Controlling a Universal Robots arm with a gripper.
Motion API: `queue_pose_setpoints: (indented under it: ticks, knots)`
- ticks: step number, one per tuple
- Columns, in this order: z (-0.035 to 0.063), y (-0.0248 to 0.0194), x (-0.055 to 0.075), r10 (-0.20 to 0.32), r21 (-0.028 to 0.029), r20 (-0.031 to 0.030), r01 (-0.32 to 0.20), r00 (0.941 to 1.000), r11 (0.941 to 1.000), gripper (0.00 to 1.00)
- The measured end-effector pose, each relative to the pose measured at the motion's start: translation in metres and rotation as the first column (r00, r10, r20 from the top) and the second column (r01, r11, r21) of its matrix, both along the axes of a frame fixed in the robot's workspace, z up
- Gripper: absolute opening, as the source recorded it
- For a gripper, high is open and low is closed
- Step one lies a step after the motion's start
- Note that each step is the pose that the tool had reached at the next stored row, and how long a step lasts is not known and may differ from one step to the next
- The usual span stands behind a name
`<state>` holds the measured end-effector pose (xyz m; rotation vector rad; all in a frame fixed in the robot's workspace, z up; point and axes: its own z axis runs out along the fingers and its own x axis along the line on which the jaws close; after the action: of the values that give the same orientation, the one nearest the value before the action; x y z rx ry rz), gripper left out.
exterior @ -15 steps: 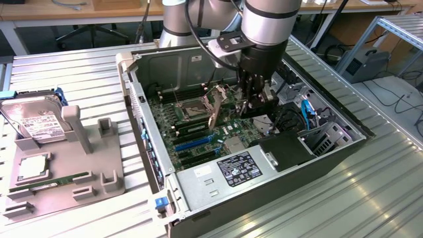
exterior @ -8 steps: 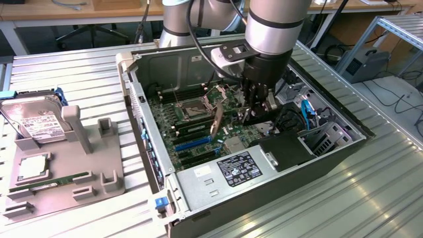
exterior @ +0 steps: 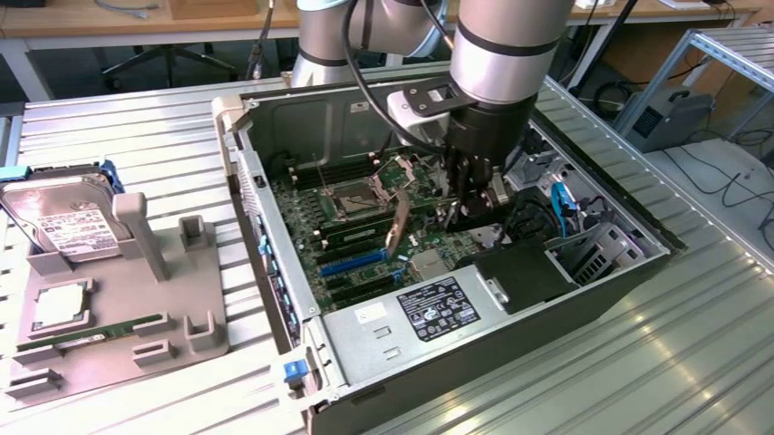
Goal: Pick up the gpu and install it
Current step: 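Insert the gpu into the slot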
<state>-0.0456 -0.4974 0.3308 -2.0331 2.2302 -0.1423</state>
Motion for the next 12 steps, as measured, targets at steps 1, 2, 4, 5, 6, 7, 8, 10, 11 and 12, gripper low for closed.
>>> queue_pose_setpoints:
  ticks: [1,2,4,5,6,7,8,10,11,12]
  knots:
    - [-0.0001,-0.0005,-0.0001,0.000,-0.0001,0.0000,0.000,1.0000,1.0000,0.27]
    - [-0.0002,-0.0009,-0.0001,0.000,0.0000,0.0000,0.000,1.0000,1.0000,0.27]
    - [-0.0004,-0.0020,-0.0003,0.000,0.0000,0.0000,0.000,1.0000,1.0000,0.27]
    - [-0.0006,-0.0027,-0.0004,0.000,0.0000,0.0000,0.000,1.0000,1.0000,0.27]
    - [-0.0008,-0.0037,-0.0006,0.000,0.0000,0.0000,0.000,1.0000,1.0000,0.27]
    - [-0.0009,-0.0044,-0.0007,0.000,-0.0001,0.0000,0.000,1.0000,1.0000,0.27]
    - [-0.0010,-0.0048,-0.0008,0.000,-0.0001,0.0000,0.000,1.0000,1.0000,0.27]
    - [-0.0012,-0.0055,-0.0009,0.000,0.0000,0.0000,0.000,1.0000,1.0000,0.27]
    - [-0.0013,-0.0058,-0.0009,0.000,0.0000,0.0000,0.000,1.0000,1.0000,0.27]
    - [-0.0014,-0.0062,-0.0010,0.000,0.0000,0.0000,0.000,1.0000,1.0000,0.27]
